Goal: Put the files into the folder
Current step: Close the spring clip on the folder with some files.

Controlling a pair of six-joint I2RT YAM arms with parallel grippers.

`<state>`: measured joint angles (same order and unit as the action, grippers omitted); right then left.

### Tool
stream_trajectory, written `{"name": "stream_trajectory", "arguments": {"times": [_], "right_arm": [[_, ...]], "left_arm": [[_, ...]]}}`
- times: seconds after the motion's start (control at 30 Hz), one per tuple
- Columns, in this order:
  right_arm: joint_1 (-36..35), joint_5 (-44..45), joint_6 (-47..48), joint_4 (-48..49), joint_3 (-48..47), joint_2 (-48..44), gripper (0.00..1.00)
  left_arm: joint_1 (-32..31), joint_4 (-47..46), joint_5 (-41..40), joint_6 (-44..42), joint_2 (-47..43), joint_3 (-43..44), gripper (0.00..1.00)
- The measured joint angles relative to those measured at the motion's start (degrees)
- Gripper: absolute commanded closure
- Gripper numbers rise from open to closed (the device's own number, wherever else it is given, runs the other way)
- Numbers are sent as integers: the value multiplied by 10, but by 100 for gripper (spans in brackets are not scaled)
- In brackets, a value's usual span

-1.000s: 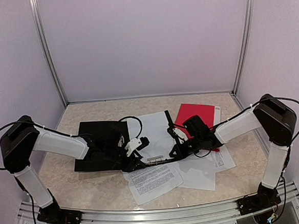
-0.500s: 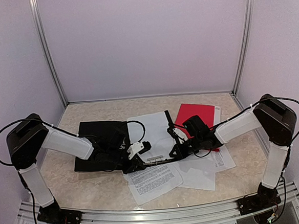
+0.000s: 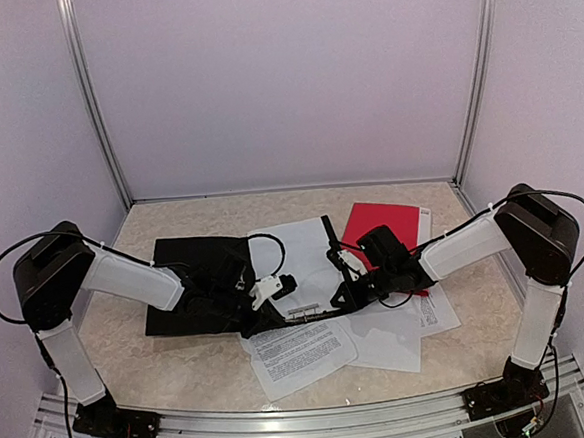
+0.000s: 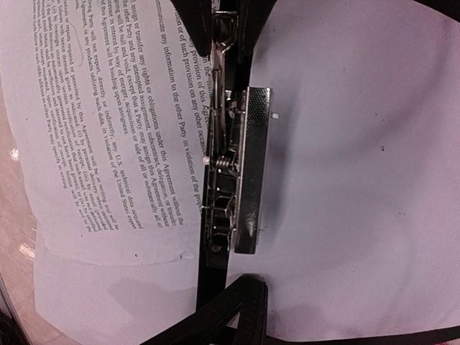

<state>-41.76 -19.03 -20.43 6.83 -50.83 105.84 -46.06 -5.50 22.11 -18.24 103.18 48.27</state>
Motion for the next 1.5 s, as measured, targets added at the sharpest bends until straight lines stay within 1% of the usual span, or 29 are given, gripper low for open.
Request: {"name": "stream_trajectory", "arguments": {"times": [0.3,0.7,1.03,1.27,1.4,1.5], "right_arm": [[1,2,0,1,0,0,100],[1,2,-1,3,0,2,100],[2,2,-2,3,0,2,100],[2,0,-2,4,0,2,100],[2,0,-2,4,0,2,100],[2,0,-2,4,0,2,100]], "left_arm": [[-3,15,0,-2,-1,11,93],[-9,55,-2,-6,-3,43,92],[-17,89,-3,-17,-6,90,89],[-21,97,3,-18,-4,138,86],[-24,98,11,-20,14,172,85],[-29,99,16,-20,34,181,83]]}}
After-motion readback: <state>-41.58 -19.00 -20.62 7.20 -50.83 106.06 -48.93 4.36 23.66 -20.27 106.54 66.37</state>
